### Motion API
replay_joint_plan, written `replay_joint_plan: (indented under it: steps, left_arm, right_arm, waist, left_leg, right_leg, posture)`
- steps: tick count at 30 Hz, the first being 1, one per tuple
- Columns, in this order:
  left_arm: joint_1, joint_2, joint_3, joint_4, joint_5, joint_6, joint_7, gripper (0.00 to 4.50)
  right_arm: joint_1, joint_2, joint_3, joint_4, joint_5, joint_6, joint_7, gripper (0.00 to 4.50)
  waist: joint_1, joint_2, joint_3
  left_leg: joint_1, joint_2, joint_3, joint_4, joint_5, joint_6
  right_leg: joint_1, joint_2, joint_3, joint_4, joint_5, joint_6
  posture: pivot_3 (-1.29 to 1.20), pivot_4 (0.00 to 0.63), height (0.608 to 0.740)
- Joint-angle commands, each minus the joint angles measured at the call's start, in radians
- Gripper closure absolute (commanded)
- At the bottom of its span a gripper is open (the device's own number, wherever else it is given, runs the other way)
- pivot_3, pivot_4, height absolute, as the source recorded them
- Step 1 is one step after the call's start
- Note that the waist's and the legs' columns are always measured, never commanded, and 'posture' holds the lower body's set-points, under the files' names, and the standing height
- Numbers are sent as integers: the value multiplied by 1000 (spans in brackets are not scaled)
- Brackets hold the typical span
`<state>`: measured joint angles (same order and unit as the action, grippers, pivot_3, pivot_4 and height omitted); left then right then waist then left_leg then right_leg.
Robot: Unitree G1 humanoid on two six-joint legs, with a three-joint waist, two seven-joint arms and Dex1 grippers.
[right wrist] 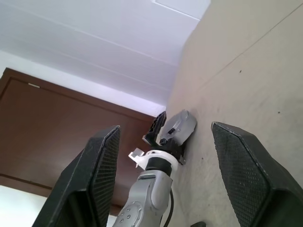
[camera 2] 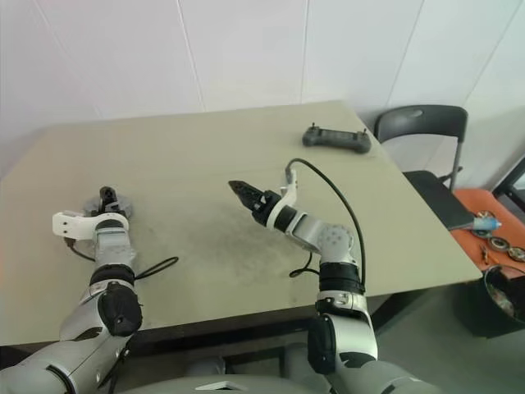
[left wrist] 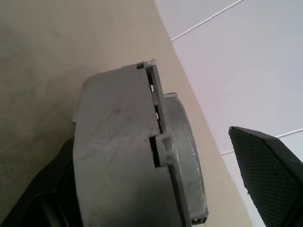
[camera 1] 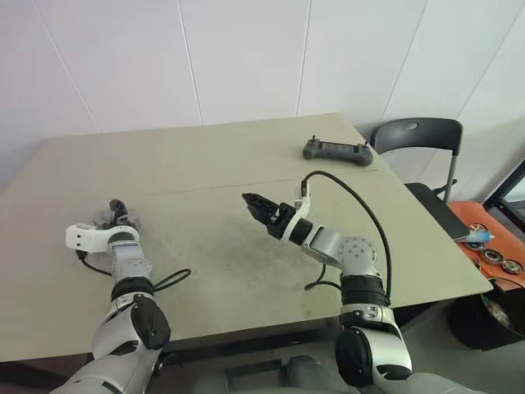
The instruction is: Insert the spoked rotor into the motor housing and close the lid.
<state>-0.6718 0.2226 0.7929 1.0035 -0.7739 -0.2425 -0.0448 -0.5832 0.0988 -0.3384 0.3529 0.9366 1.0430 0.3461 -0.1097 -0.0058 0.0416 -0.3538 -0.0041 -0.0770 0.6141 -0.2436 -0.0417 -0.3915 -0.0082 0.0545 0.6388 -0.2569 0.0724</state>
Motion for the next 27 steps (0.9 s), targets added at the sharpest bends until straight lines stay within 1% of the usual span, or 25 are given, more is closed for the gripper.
replay_joint_plan:
  steps: [1, 5, 8, 16, 18, 20, 21, 22, 24, 26, 27]
  left_arm:
    - [54, 51, 27, 38, 41, -80, 113, 18]
    - [88, 75, -4, 55, 129, -156, 257, 18]
    - [100, 88, -19, 60, 171, -179, 322, 18]
    - [119, 108, -53, 53, 248, -190, 443, 18]
    - [118, 119, -73, 39, 276, -194, 450, 18]
    - [111, 128, -111, -4, 311, -213, 398, 18]
    - [105, 131, -136, -33, 327, -229, 349, 18]
    - [89, 132, -162, -68, 329, -243, 265, 18]
    - [62, 130, -204, -117, 322, -249, 130, 18]
    - [49, 123, -214, -142, 308, -240, 70, 18]
    - [40, 120, -235, -164, 305, -230, 11, 18]
  right_arm:
    - [-10, 1, 7, -38, 19, -3, 16, 1305]
    - [-8, -2, 9, -39, 19, 0, 19, 1305]
    - [-10, -4, 11, -34, 17, -1, 22, 1305]
    - [-8, -5, 15, -33, 17, -1, 26, 1305]
    - [-8, -5, 16, -33, 17, -2, 26, 1305]
    - [-6, -6, 17, -36, 17, -2, 27, 1305]
    - [-5, -7, 19, -39, 18, -1, 29, 1305]
    - [-1, -9, 25, -48, 18, 1, 37, 1305]
    - [5, -14, 38, -63, 16, 4, 50, 1305]
    - [5, -19, 49, -68, 11, 2, 62, 1305]
    - [6, -26, 60, -74, 2, -4, 72, 1305]
  waist:
    - [-14, 0, 0]
    - [-29, 0, 0]
    - [-45, 0, 0]
    - [-43, 0, 0]
    - [-42, 0, 0]
    - [-40, 0, 0]
    - [-37, -1, 0]
    - [-30, -2, 0]
    - [-7, -5, 1]
    - [13, -5, 1]
    - [19, -5, 1]
  left_leg:
    - [0, 0, 0, 0, 0, 0]
    - [0, 0, 0, -2, 0, 0]
    - [0, 2, 0, -3, 0, 0]
    - [1, 2, 0, -2, 0, 0]
    - [1, 2, -1, -1, 0, 0]
    - [0, 2, -1, -1, 0, 0]
    - [-1, 2, -1, -1, 0, 0]
    - [-2, 1, -1, -1, 0, 0]
    - [-4, 1, -2, -1, 0, 0]
    - [-5, 1, -3, -1, 0, 0]
    - [-5, 1, -3, -1, 0, 0]
  right_leg:
    - [0, 0, 1, 0, 0, 0]
    - [0, 1, 3, 1, 0, 0]
    - [-1, 4, 5, 2, 0, 0]
    - [-2, 5, 5, 4, 0, 0]
    - [-3, 5, 5, 4, 0, 0]
    - [-4, 5, 5, 4, 0, 0]
    - [-5, 5, 5, 4, 0, 0]
    - [-6, 5, 5, 4, 0, 0]
    - [-8, 5, 3, 4, 0, 0]
    - [-8, 5, 2, 4, 0, 0]
    - [-7, 4, 2, 3, 0, 0]
  posture:
    - [0, 0, 740]
    - [0, 0, 740]
    - [0, 0, 740]
    - [0, 0, 740]
    - [0, 0, 740]
    - [0, 0, 740]
    - [0, 0, 740]
    - [0, 0, 740]
    - [0, 0, 740]
    - [0, 0, 740]
    - [0, 0, 740]
